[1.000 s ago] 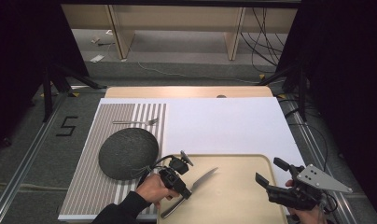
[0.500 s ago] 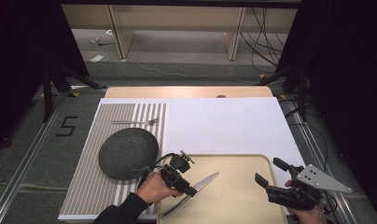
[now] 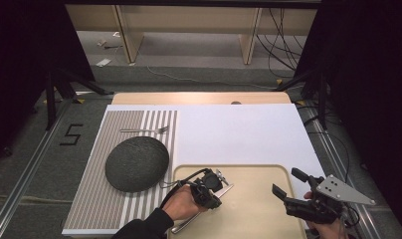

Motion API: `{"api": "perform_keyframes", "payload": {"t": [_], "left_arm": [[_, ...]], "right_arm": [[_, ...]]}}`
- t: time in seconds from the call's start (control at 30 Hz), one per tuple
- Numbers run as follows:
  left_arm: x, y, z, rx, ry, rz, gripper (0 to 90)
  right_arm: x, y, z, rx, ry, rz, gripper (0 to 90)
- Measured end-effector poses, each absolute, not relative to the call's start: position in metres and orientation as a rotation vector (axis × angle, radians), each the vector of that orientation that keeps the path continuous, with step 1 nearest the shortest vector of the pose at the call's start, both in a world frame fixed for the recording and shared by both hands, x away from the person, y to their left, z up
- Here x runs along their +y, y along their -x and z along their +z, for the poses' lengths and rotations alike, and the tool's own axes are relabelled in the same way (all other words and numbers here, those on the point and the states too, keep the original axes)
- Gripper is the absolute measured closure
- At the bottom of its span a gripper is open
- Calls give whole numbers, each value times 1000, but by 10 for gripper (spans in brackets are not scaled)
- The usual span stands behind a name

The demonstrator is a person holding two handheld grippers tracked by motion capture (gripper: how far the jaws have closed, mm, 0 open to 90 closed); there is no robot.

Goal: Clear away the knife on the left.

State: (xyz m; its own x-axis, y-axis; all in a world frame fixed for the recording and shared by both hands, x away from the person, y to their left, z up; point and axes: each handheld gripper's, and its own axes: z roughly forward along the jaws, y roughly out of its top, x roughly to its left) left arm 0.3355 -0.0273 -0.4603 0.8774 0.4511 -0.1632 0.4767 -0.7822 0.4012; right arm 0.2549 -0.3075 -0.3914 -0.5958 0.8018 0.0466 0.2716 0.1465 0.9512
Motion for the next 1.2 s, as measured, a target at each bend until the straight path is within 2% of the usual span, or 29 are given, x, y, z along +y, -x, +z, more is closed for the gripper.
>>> {"api": "perform_keyframes", "payload": {"t": [0.23,0.3,0.73,1.2], "left_arm": [[-25,-340,-461,711,-2615,-37,900],[-23,-341,-460,715,-2620,11,899],[6,-355,-460,834,-2602,69,900],[29,-358,-458,887,-2572,20,900]], "right_arm": [[-307,-254,-391,1950,-1018,1458,189],[-307,-254,-391,1951,-1018,1458,189],[-307,-254,-391,1948,-1016,1456,190],[-307,-254,-391,1949,-1017,1453,191]]}}
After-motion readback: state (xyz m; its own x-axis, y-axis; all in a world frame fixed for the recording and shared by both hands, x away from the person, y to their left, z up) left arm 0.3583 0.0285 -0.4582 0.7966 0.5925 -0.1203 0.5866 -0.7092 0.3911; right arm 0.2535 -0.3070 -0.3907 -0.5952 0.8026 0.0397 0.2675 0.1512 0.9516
